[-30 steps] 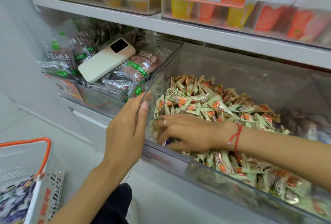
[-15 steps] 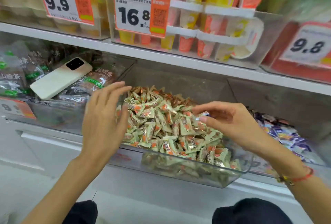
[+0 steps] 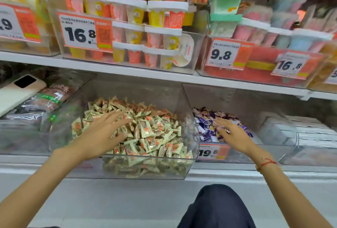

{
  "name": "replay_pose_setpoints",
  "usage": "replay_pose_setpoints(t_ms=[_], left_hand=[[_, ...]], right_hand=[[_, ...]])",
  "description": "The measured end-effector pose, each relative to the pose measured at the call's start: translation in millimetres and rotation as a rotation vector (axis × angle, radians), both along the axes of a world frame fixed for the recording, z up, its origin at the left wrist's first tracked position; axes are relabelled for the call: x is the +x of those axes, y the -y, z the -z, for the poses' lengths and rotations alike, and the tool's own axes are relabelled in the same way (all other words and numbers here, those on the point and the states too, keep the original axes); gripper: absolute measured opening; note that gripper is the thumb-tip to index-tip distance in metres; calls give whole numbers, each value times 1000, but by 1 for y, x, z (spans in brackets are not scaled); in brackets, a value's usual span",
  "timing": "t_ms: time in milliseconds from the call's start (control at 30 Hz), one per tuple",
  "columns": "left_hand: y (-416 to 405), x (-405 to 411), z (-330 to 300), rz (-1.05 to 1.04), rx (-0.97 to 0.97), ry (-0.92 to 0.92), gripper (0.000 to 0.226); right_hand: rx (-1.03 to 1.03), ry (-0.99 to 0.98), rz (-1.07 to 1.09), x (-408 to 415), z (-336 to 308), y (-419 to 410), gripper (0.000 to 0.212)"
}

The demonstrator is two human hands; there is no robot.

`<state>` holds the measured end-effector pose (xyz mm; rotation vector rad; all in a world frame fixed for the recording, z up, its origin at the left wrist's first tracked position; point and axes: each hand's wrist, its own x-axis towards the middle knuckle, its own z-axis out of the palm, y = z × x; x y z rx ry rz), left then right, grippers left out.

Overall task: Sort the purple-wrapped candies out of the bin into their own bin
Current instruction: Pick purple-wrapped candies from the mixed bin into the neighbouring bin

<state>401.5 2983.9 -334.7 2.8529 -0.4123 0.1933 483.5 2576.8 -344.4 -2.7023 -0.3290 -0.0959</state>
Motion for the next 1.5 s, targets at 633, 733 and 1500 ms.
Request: replay_pose_setpoints(t_ms=[633, 733, 1500], left_hand=[[-15, -56, -17, -118, -38, 146, 22], [-12, -27, -26, -131, 8, 99, 18], [-32, -3, 4, -114, -57, -142, 21]], right_hand=[[-149, 295, -501, -74, -43, -143, 15], [-183, 281, -420, -54, -51, -147, 13], [-165, -172, -492, -26, -42, -161, 14]])
